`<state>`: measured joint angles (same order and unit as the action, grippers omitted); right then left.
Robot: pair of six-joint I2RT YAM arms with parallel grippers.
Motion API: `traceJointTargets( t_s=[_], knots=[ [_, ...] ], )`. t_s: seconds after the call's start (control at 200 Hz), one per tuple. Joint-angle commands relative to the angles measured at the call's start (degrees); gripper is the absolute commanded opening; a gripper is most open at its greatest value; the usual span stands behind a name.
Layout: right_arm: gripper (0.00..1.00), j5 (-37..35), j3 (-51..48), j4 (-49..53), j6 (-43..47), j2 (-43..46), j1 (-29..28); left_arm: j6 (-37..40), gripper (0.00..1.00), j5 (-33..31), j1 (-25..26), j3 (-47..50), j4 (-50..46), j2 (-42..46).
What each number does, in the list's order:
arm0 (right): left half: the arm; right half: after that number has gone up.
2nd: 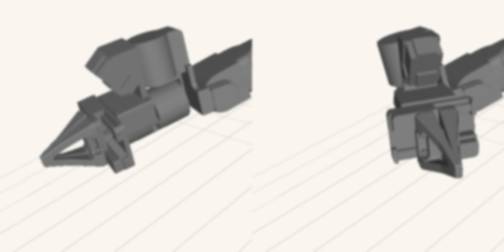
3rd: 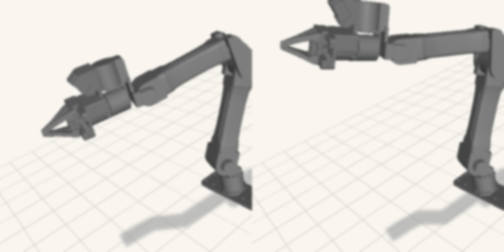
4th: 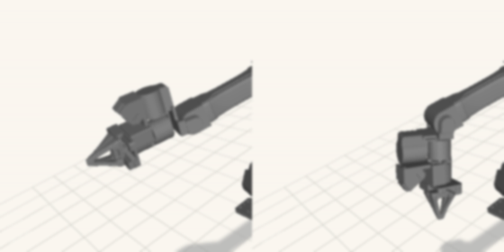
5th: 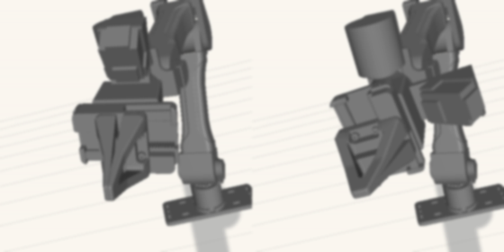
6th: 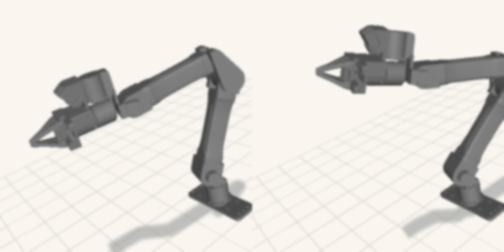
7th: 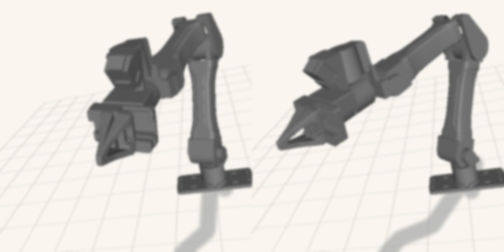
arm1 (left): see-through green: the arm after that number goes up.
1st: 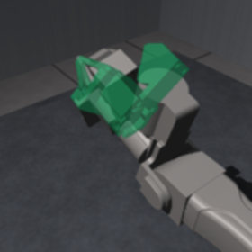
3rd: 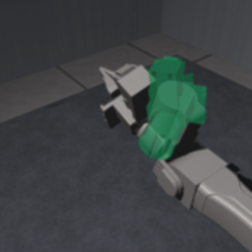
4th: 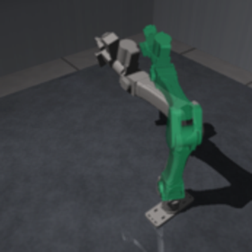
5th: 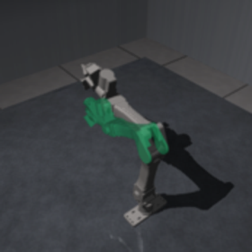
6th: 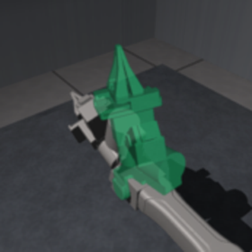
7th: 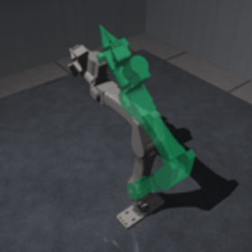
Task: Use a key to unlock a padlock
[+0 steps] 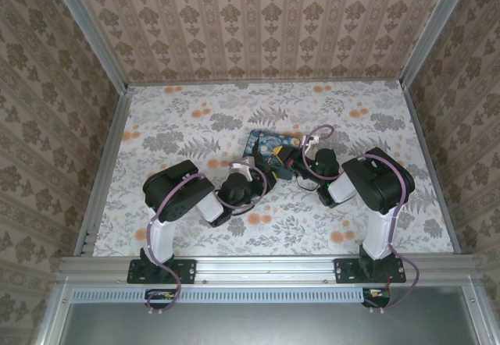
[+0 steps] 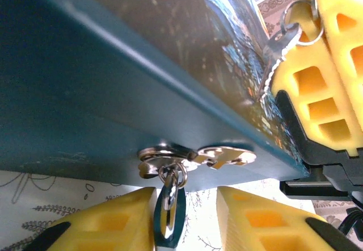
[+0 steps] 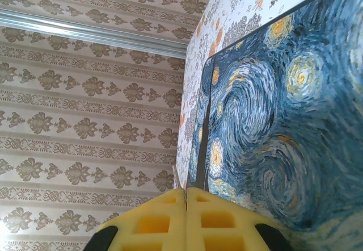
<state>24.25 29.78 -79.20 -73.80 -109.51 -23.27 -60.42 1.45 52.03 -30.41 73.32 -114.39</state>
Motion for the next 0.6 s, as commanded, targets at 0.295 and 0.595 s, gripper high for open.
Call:
traceJointTargets(
  t_s=[0.295, 0.595],
  knots=[
    [0.00, 0.8, -1.6, 3.1, 0.0, 1.1, -0.2, -0.4, 0.10, 0.4, -1.0, -0.6, 1.7, -0.7],
    [0.00, 2.4, -4.7, 11.6, 2.9, 17.1, 0.0, -2.1, 0.00, 1.5, -2.1, -0.1, 1.7, 0.1]
  ],
)
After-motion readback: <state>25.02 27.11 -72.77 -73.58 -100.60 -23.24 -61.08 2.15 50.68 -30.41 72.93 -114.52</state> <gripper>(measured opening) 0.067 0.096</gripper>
